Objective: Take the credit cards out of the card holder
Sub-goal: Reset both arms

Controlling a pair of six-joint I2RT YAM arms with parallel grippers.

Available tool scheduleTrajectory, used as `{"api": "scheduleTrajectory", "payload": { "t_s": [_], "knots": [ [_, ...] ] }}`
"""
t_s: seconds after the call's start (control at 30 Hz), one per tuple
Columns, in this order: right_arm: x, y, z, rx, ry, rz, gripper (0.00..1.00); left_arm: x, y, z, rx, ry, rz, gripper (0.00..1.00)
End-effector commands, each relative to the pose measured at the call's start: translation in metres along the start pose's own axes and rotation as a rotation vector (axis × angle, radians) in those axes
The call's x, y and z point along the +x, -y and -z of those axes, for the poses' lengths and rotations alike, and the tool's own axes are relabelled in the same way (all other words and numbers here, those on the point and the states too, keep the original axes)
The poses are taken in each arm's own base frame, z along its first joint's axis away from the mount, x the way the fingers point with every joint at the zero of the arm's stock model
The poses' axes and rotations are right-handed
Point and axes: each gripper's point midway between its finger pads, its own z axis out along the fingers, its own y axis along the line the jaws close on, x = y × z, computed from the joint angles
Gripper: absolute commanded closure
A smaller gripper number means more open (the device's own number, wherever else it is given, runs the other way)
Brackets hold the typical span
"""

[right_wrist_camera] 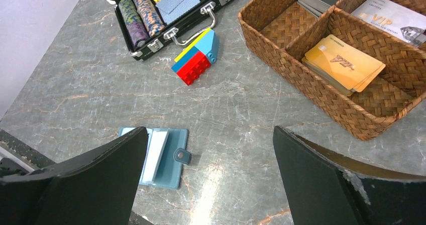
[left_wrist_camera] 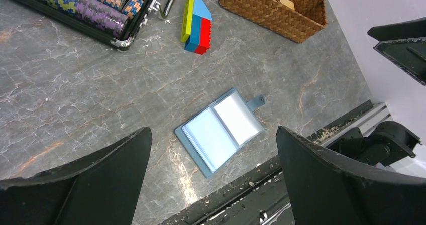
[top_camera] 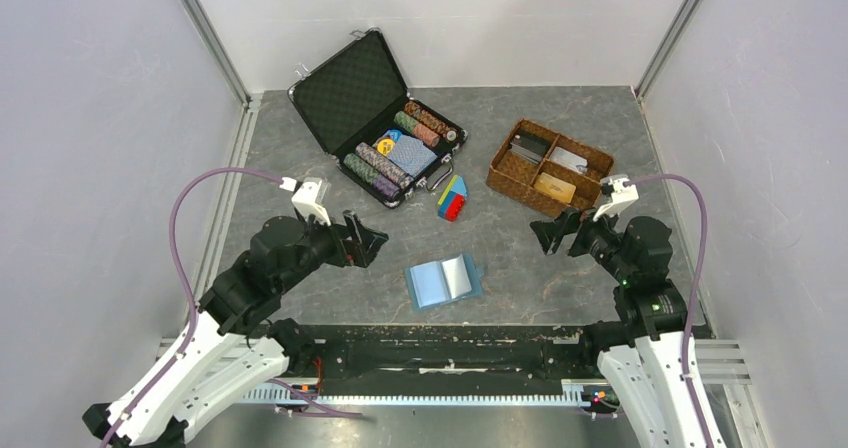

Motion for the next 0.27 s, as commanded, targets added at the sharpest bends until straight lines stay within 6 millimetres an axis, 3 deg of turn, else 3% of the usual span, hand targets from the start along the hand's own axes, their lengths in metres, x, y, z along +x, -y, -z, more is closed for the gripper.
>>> {"api": "scheduleTrajectory", "payload": {
  "t_s": [0.0, 0.23],
  "knots": [
    [-0.0323, -0.0077, 0.0063, -0.001, 0.073, 0.042, 0.02, -0.0072, 0.0039, -0.0008, 0.015, 0.036, 0.031, 0.00],
    [-0.0257, -0.0034, 0.0030, 0.011, 0.062, 0.028, 0.02, -0.0081, 0.0046, 0.0001, 0.019, 0.041, 0.034, 0.00]
  ]
}}
